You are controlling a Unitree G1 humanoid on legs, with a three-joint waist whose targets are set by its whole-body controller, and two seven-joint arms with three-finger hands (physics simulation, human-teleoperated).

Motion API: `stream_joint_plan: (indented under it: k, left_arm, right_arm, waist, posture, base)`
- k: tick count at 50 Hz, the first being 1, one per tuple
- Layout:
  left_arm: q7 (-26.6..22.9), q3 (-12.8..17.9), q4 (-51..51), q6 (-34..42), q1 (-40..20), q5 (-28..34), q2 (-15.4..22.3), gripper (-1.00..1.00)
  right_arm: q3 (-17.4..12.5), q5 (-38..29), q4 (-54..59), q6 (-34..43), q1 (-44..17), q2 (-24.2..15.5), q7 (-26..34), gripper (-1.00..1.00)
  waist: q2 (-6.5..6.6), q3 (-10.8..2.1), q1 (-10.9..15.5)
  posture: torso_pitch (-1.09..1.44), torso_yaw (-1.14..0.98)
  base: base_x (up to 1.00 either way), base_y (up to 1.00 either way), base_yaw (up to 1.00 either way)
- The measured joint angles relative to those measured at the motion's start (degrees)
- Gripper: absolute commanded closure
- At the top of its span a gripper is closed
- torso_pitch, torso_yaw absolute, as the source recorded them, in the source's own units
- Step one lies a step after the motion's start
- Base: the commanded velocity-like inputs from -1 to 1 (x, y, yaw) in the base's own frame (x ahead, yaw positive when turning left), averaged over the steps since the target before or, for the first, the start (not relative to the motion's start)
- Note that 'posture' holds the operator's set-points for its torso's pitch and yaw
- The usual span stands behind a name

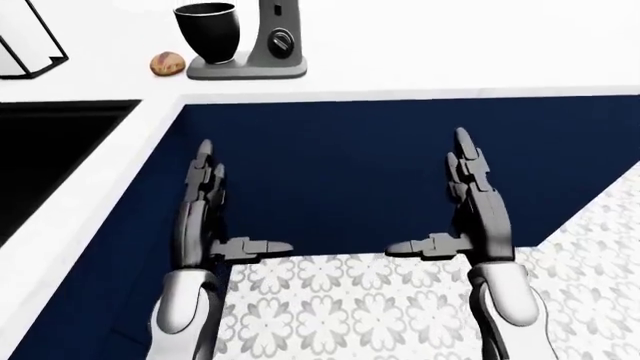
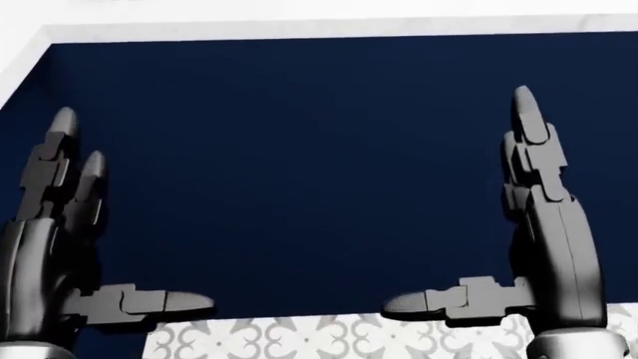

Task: Place the bread in the stand mixer bowl.

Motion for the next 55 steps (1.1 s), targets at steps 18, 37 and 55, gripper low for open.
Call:
stream_joint_plan:
  k: [18, 37, 55]
  left_arm:
    - [-0.36, 2.53, -12.10, 7.15, 1.05, -1.94, -0.13, -1.00]
    - [-0.25, 3.00, -13.61, 8.72, 0.62, -2.48, 0.28, -1.00]
    - [-0.63, 3.16, -12.51, 7.61, 1.37, -2.21, 0.07, -1.00]
  right_arm:
    - [1.85, -6.19, -5.63, 6.54, -1.41, 0.31, 2.10, -1.00]
    - [1.92, -6.72, -6.39, 6.94, -1.63, 0.60, 2.39, -1.00]
    - [1.57, -7.42, -5.95, 7.92, -1.56, 0.55, 1.55, -1.00]
  waist:
    - [0.19, 0.52, 0.15]
    - [0.17, 0.28, 0.11]
    - [0.40, 0.38, 0.20]
  posture:
    - [0.00, 0.00]
    - [0.00, 0.00]
    - [0.00, 0.00]
  base:
    - [0.00, 0.01, 0.00]
    - [0.00, 0.03, 0.00]
    - [0.00, 0.00, 0.06]
